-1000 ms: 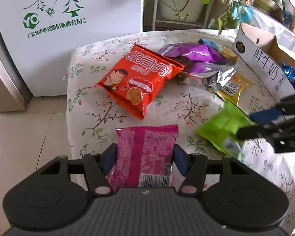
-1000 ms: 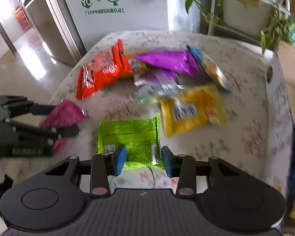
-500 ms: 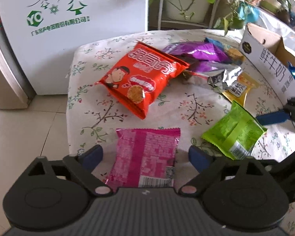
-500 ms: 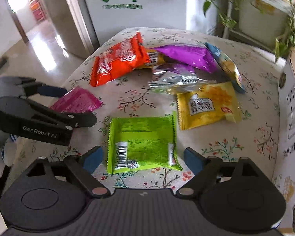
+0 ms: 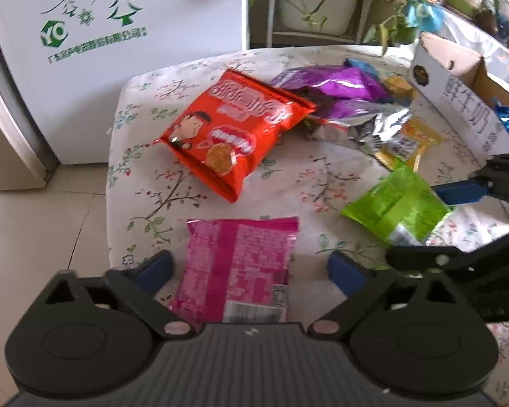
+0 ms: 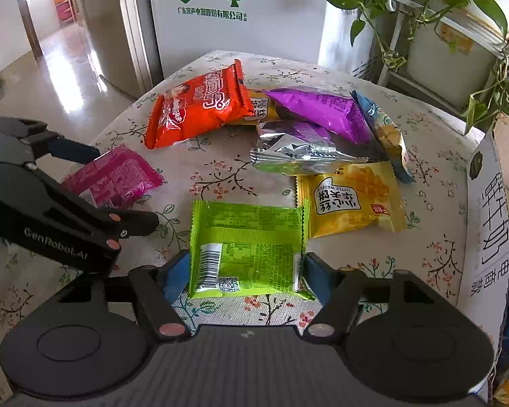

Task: Organize snacks
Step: 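Close the right gripper on the green bag while the left gripper holds the pink bag, then carry the pink and green bags over the cardboard box with both grippers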

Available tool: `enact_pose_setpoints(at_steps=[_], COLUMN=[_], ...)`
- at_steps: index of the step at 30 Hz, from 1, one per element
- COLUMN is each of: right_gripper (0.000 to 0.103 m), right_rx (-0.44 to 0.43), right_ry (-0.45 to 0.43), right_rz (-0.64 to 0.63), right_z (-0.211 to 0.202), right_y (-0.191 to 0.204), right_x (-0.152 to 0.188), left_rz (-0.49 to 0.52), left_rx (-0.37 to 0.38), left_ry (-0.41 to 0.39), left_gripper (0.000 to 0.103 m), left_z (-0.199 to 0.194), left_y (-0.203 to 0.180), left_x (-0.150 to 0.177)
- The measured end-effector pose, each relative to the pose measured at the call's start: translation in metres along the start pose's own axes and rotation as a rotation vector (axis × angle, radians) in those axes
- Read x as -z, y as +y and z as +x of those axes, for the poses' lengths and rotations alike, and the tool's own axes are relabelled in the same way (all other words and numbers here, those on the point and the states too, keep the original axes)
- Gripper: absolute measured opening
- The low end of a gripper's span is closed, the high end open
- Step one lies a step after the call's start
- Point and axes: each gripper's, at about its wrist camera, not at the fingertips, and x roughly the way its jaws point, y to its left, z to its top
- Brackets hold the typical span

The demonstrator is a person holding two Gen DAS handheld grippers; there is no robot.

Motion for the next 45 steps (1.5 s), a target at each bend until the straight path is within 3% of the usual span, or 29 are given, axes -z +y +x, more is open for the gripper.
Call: enact_pose_setpoints(at_steps=[3, 7, 20, 45], right_gripper=[0.066, 0.063, 0.063, 0.063], right_rx=[-0.007, -0.009, -0.027, 0.034], right_ry=[-0.001, 0.002, -0.046, -0.176], right_rz=[0.013, 0.029, 0.068, 0.123], right_z=[-0.002, -0.004, -0.025, -0.086], right_y=[-0.002, -0.003, -0.011, -0.038], right_x=[-0.001, -0.002, -0.008, -0.031], left_rz=[0.020, 0.007, -0.046, -0.087], left_rx=[0.015, 0.017, 0.023, -0.023], left_ry=[-0.010, -0.012, -0.043, -0.158], left_gripper=[0.063, 0.052, 0.051, 0.051], left_z=[-0.006, -0.009, -0.026, -0.060], left_y=[-0.007, -0.009, -0.011, -0.033], left_x=[-0.002, -0.002, -0.011, -0.047])
